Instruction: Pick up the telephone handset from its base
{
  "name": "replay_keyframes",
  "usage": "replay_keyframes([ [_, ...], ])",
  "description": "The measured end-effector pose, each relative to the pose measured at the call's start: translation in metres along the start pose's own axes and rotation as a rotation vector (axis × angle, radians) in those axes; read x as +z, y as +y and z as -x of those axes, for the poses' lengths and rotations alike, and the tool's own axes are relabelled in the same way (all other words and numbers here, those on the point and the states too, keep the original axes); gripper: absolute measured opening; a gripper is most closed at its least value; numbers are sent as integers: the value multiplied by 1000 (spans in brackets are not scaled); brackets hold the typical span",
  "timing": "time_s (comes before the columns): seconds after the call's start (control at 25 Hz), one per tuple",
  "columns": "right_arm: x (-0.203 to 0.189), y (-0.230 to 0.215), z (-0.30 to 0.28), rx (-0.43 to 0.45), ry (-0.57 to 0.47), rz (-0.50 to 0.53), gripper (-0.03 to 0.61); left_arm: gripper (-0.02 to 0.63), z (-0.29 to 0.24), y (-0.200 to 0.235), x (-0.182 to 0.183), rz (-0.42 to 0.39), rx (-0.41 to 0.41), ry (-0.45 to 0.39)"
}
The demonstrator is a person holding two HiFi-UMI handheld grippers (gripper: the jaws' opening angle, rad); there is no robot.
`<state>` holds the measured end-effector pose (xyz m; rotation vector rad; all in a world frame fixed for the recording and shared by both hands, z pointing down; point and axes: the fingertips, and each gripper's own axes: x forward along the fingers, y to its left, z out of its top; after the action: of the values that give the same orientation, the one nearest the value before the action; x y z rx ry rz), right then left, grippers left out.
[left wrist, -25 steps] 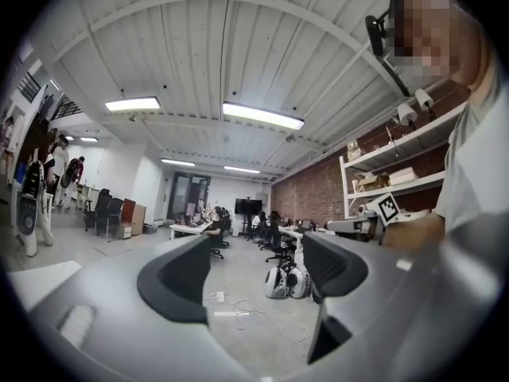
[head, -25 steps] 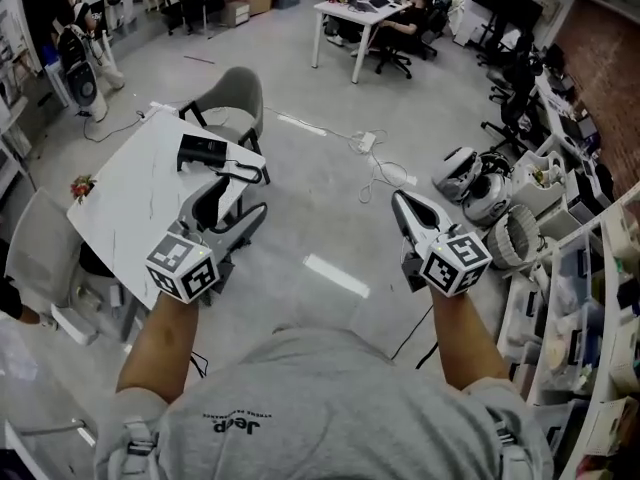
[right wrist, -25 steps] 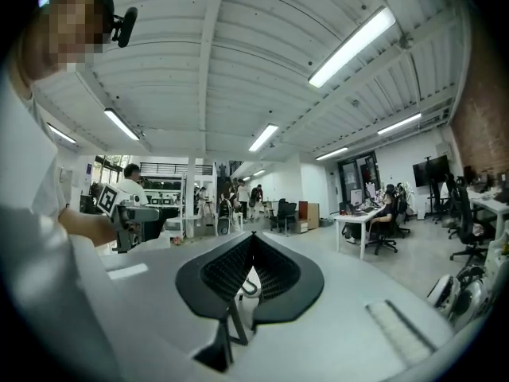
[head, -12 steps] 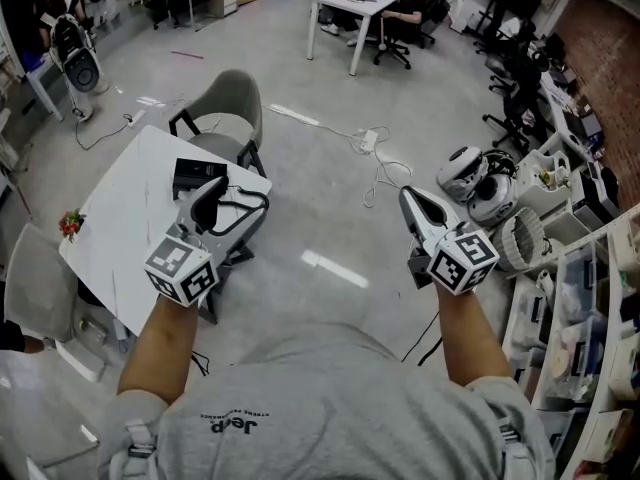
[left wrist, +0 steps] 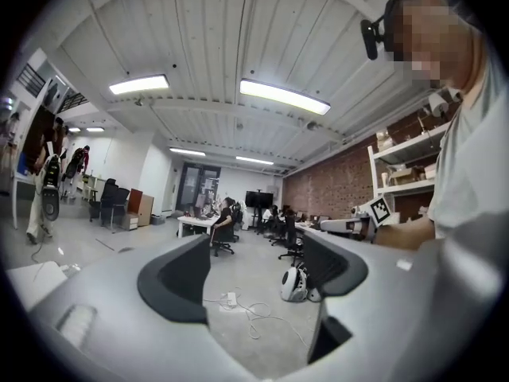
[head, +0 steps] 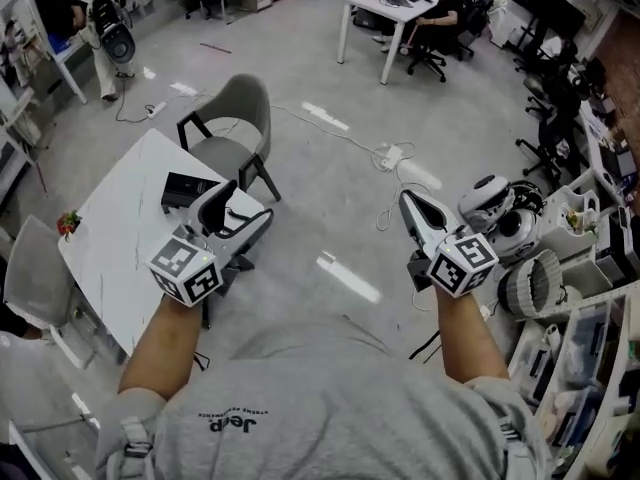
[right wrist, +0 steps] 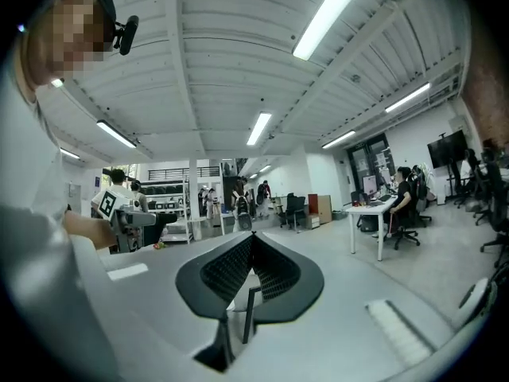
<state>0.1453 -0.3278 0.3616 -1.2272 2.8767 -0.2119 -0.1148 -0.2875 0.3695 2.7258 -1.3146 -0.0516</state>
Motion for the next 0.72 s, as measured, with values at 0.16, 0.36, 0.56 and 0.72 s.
replay_keyframes([
  [0.16,2,-47,-24,92,19,-6,5,396,-50,-5,1,23,55,-12],
  [0.36,0,-75,-56,123,25,-20,5,396,-84,7,-6,16,72,6],
  [0.56,-10,-71,-92,103,41,-9,5,396,-95,49,-15,36,38,13],
  [0.72,-14,-65,-118,44,49,-5,5,396,-102,85,-22,35,-26,43],
])
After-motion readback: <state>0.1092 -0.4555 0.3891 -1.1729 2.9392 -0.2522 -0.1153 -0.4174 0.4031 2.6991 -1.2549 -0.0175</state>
